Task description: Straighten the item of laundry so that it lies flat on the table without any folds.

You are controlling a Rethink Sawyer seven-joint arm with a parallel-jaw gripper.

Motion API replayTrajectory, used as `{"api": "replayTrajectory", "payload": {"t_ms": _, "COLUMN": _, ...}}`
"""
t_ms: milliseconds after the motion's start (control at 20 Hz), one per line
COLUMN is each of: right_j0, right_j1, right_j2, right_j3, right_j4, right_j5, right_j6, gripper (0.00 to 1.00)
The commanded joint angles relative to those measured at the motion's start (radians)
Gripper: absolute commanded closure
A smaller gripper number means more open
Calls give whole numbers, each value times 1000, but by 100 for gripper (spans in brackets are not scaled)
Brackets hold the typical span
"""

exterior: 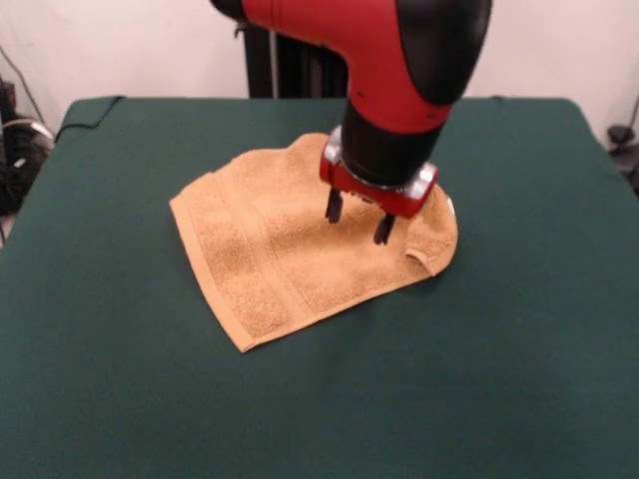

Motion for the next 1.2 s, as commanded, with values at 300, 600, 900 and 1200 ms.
{"api": "replayTrajectory", "payload": {"t_ms": 300, "right_j0": 37, "right_j1": 101, "right_j2": 93, "right_j3": -46, "right_j4": 87, "right_j5": 28, "right_j6": 299, "gripper": 0}}
{"api": "replayTrajectory", "payload": {"t_ms": 600, "right_j0": 50, "right_j1": 85, "right_j2": 97, "right_j3": -10, "right_j4": 122, "right_j5": 37, "right_j6": 310, "gripper": 0}}
{"api": "replayTrajectory", "payload": {"t_ms": 900, "right_j0": 58, "right_j1": 32, "right_j2": 93, "right_j3": 11, "right_j4": 145, "right_j5": 127, "right_j6": 307, "gripper": 0}}
{"api": "replayTrajectory", "payload": {"t_ms": 1200, "right_j0": 54, "right_j1": 3, "right_j2": 84, "right_j3": -8, "right_j4": 148, "right_j5": 205, "right_j6": 287, "gripper": 0}}
